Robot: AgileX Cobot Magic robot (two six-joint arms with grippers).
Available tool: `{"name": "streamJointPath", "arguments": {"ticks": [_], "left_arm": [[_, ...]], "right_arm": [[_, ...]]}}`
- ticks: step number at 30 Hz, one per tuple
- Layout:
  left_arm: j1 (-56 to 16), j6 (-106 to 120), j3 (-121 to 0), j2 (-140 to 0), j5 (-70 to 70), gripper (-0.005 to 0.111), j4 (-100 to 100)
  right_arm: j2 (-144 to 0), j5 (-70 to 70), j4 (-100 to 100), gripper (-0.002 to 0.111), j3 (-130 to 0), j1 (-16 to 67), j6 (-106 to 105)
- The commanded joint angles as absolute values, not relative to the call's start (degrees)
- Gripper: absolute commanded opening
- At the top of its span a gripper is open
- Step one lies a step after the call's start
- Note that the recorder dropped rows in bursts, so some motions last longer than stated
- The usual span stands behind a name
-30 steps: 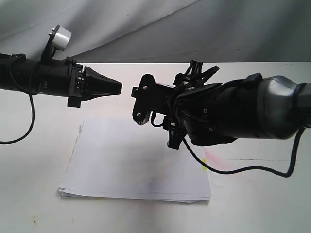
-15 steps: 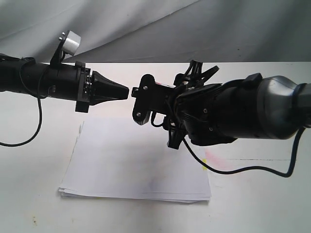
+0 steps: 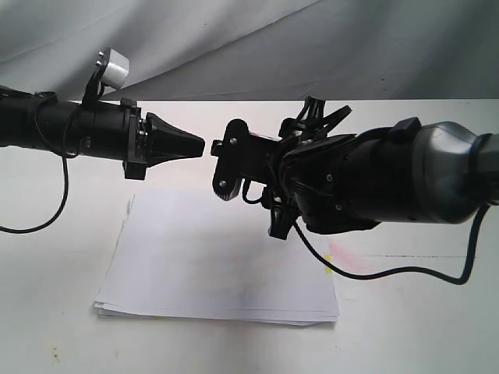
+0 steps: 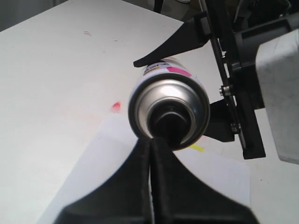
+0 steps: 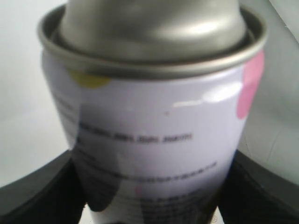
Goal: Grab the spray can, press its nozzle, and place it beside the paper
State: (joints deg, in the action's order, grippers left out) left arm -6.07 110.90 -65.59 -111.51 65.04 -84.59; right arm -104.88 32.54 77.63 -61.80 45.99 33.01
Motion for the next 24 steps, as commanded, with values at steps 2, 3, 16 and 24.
{"name": "streamJointPath", "arguments": {"ticks": [2,3,16,24], "left_arm": [[-6.3,109.4,-68.8,-111.6,66.6,0.0,-84.5],[-6.3,108.8,-69.5,-111.6,66.6,0.0,-83.6],[-6.3,108.0,-69.7,-111.6,67.5,0.0,-81.9],[-6.3,108.0,-69.7,-111.6,68.4,0.0,-81.9]], "right_arm": [[-104.2,33.6,78.9,0.0,-62.1,46.2,32.9],[-104.2,33.6,78.9,0.0,-62.1,46.2,32.9],[-104.2,33.6,78.9,0.0,-62.1,46.2,32.7],[-104.2,33.6,78.9,0.0,-62.1,46.2,32.7]]}}
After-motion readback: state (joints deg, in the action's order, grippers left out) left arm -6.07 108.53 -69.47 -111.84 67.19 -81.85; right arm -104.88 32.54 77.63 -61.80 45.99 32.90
